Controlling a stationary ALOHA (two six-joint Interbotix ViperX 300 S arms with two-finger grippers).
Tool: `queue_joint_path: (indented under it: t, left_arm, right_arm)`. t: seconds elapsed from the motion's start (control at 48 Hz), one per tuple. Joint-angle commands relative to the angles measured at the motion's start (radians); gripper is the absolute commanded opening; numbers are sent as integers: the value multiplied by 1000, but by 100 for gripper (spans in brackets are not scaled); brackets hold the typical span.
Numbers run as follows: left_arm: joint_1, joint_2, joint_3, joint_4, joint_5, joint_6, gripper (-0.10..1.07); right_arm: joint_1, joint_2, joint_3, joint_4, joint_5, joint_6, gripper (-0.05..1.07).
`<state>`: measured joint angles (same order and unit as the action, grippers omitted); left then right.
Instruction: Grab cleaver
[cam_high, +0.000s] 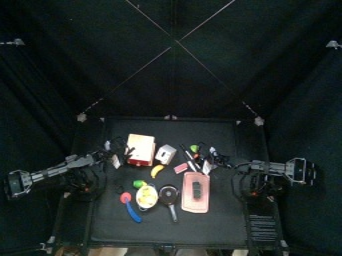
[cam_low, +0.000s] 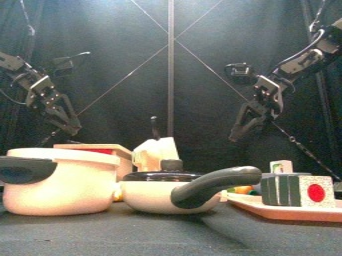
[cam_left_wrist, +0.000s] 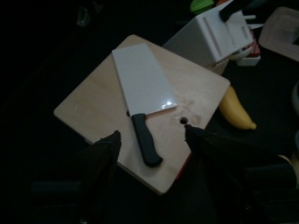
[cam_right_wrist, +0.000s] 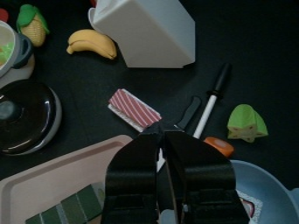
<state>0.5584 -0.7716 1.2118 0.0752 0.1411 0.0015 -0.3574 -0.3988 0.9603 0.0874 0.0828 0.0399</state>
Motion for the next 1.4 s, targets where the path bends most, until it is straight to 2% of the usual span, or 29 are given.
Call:
queue_joint_path:
  t: [0.0,0.167,0.354,0.521,0.771,1.208,1.375]
  left_arm:
    - [5,3,-2,2,-17,-2,93]
    - [6,15,17,2,-81,-2,93]
    - [8,89,5,0,-164,0,93]
    - [25,163,-3,2,-169,-2,93]
    - [54,170,-5,0,-169,-2,93]
    - [55,173,0,0,-161,0,74]
    - [54,173,0,0,-153,2,59]
  right_arm:
    - [-3,-14,-11,0,-11,0,44]
    - [-3,-11,-12,-2,-17,-2,44]
    - [-5,-2,-11,-2,-20,-2,44]
    - [-8,2,-11,-2,-20,-2,44]
    - [-20,2,-14,-2,-20,-2,44]
    - [-28,3,-15,-2,-20,0,44]
    - [-32,3,-15,-2,-20,0,44]
